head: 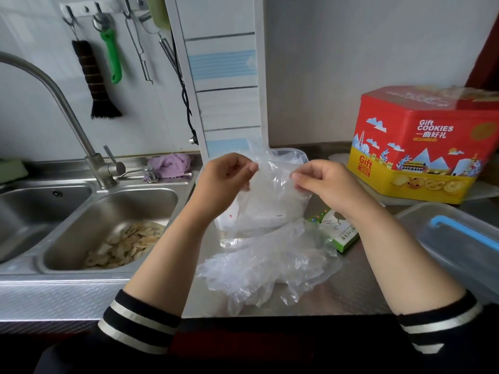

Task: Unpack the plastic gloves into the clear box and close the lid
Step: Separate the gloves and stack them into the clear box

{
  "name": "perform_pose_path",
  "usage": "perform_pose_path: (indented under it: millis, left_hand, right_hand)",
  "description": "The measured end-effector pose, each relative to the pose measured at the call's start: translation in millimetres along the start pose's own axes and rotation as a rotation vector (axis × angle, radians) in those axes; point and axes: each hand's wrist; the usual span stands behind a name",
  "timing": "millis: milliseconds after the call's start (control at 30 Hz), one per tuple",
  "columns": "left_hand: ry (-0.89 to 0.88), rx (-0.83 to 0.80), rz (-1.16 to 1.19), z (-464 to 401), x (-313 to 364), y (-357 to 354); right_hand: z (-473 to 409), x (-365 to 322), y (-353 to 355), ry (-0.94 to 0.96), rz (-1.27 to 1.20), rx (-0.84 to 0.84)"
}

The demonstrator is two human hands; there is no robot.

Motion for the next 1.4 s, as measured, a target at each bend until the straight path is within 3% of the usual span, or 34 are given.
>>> perform_pose_path:
  millis: [200,400,567,801,968,1168,1301,1401]
  left_hand:
    - [0.009,0.038,-0.196,-40,-10,18]
    - [-0.018,0.150,-0.377,-95,-12,29]
    - [-0.022,0.183,-0.603,-121,-24,20]
    - [-0.101,0.033,-0.820,-127,-51,11]
    - [-0.171,0.028,-0.901,-126,-49,19]
    - [-0.258,0.189,-0.665,-107,-14,26]
    - [-0.436,0.218,-0.634,-66,-2,17]
    - [-0.464,0.261,-0.560,-31,-7,5]
  right_hand:
    - [-25,-5,-5,-0.030,0.002,0.089]
    - [-76,6,-1,-0.053,0.374,0.244]
    - [-99,16,-8,-0.132,0.686,0.212]
    - [-105,31,-14,-0.174,0.990,0.134]
    - [-105,28,-16,-0.140,1.021,0.126]
    - [-101,21,-18,-0.124,0.943,0.159]
    - [-75,18,-12,0.038,0.895,0.402]
    - [-46,27,-14,0.243,0.708,0.586]
Point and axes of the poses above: each hand's wrist, its own z-axis away from the middle knuckle, its own y-axis out of the back of the hand, x = y × z, and after that the axes turned 5 degrees about y, right-handed
